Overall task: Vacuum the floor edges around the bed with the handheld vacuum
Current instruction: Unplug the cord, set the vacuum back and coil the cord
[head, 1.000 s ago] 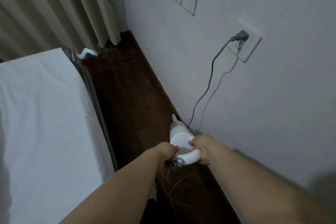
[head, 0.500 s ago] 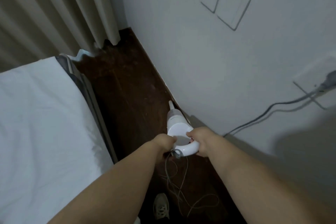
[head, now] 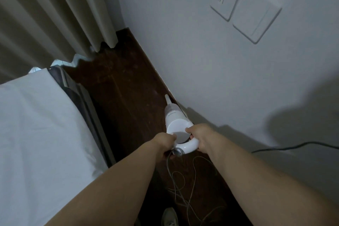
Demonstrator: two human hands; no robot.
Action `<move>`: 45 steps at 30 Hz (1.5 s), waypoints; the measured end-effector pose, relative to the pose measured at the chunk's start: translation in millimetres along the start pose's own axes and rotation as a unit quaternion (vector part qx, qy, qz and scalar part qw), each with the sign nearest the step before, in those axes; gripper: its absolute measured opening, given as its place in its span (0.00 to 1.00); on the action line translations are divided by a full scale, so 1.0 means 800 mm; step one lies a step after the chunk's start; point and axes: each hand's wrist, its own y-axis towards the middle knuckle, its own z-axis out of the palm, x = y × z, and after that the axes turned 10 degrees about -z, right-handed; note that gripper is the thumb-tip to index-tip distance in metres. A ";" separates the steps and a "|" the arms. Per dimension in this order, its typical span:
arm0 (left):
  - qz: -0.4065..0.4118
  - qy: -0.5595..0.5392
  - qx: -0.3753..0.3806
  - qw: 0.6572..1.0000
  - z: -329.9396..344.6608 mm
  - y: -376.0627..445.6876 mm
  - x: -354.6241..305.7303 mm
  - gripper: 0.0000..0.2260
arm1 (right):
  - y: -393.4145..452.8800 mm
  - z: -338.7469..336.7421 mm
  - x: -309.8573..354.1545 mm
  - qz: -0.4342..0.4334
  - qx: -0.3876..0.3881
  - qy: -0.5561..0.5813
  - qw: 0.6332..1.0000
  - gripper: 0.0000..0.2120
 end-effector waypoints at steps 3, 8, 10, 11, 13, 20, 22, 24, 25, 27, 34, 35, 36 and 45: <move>-0.002 0.006 0.002 1.000 0.000 -0.012 -0.008 0.17 | 0.000 0.000 0.008 0.001 -0.003 -0.015 1.000 0.18; 0.013 0.006 0.019 1.000 0.000 -0.047 -0.019 0.16 | -0.017 -0.009 0.031 -0.019 -0.001 -0.016 1.000 0.17; 0.026 0.001 0.023 0.999 0.002 -0.062 -0.024 0.16 | -0.025 -0.016 0.038 -0.032 0.000 -0.010 0.999 0.16; 0.029 0.000 0.022 0.999 0.003 -0.070 -0.024 0.15 | -0.030 -0.019 0.041 -0.037 0.001 -0.005 0.999 0.16; 0.033 0.008 0.019 0.999 0.008 -0.083 -0.022 0.14 | -0.043 -0.027 0.042 -0.044 0.005 0.004 0.999 0.13; 0.057 0.042 0.004 0.997 0.038 -0.123 0.009 0.14 | -0.086 -0.065 0.016 -0.030 0.004 0.020 0.999 0.10; 0.067 0.039 0.006 0.997 0.048 -0.138 0.023 0.14 | -0.101 -0.076 0.005 -0.031 0.014 0.028 0.999 0.11; 0.069 0.024 0.009 0.997 0.055 -0.148 0.033 0.14 | -0.111 -0.085 -0.004 -0.025 0.018 0.044 0.999 0.15; 0.071 0.020 0.008 0.997 0.063 -0.158 0.041 0.13 | -0.121 -0.092 -0.010 -0.023 0.024 0.055 0.998 0.15; 0.078 0.026 0.006 0.997 0.071 -0.167 0.051 0.13 | -0.136 -0.100 -0.017 -0.009 0.033 0.079 0.996 0.16; 0.091 0.072 -0.032 0.993 0.116 -0.193 0.087 0.14 | -0.194 -0.149 -0.063 0.034 0.045 0.167 0.984 0.17; 0.087 0.072 -0.029 0.993 0.118 -0.193 0.091 0.14 | -0.198 -0.152 -0.067 0.037 0.047 0.170 0.984 0.18; 0.083 0.080 -0.027 0.993 0.127 -0.196 0.095 0.14 | -0.204 -0.161 -0.073 0.040 0.044 0.175 0.983 0.19; 0.037 0.133 0.005 0.990 0.152 -0.180 0.117 0.16 | -0.207 -0.185 -0.111 0.039 0.046 0.233 0.971 0.20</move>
